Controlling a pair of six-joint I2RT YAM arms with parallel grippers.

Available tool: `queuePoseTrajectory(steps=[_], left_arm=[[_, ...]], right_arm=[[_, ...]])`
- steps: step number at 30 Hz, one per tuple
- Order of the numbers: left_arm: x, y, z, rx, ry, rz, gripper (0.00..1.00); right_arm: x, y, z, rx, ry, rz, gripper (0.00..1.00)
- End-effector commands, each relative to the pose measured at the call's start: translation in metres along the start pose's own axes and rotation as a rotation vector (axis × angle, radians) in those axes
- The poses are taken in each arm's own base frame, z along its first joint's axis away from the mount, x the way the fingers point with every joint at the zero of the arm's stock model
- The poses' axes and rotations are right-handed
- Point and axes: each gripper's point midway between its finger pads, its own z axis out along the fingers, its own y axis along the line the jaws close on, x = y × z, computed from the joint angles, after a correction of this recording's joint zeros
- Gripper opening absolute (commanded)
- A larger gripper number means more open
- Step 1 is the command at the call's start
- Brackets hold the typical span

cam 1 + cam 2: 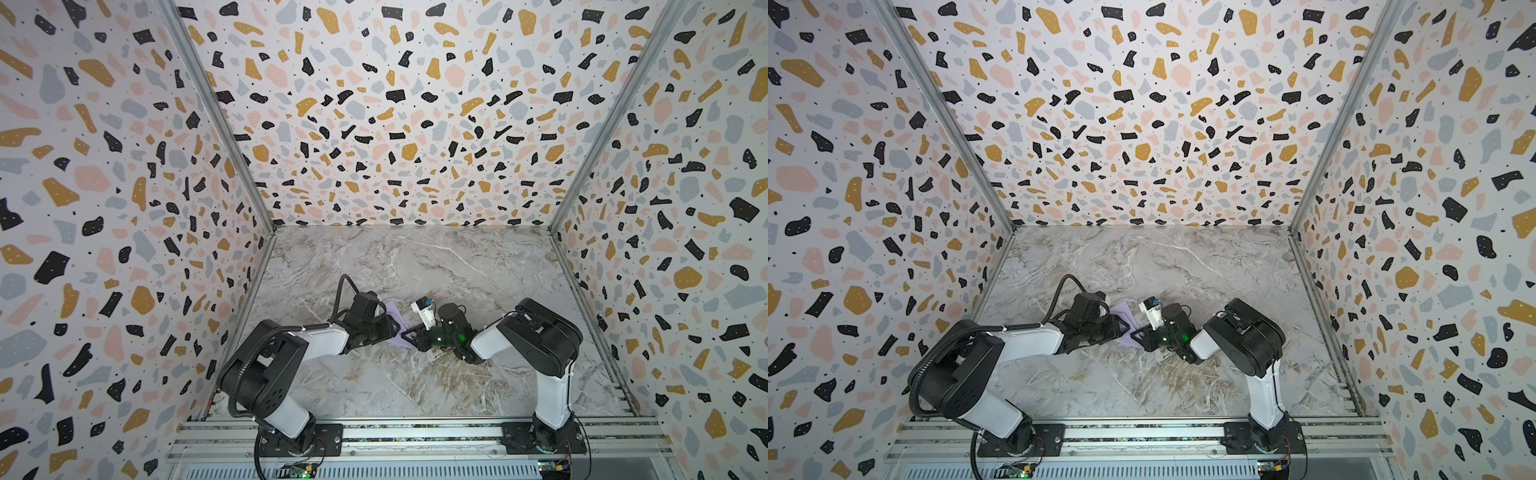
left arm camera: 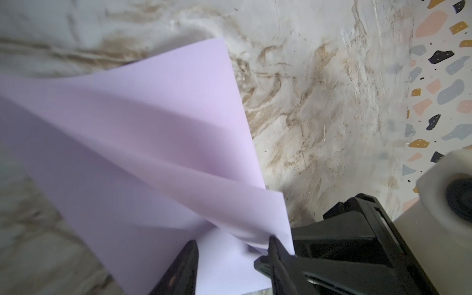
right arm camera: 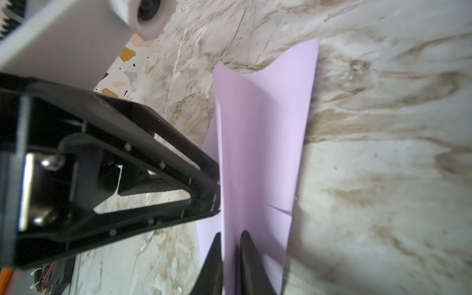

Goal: Fold a paper plane with a square sheet of paper (pick it up from the middle)

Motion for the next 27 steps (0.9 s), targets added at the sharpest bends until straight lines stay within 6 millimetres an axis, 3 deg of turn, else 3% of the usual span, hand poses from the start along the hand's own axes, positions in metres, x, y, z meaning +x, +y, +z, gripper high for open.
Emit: queuePoseTrajectory(steps=[1,11,20,27], left_arm=[[0.025,0.038,0.006,-0.177,0.09,0.026,0.49],[0.049,0.075,0.008,-0.357,0.164,0.043,0.48],[0.052,0.08,0.007,-0.382,0.172,0.046,0.49],[0.051,0.078,0.006,-0.377,0.168,0.046,0.48]], right_arm=[[-0.003,0.002,-0.008,0.006,0.02,0.015,0.19],[-0.001,0.013,-0.024,0.004,0.102,0.026,0.27],[0.006,0.003,-0.026,0.032,0.133,0.069,0.27],[0.01,0.004,-0.025,0.0,0.154,0.083,0.16]])
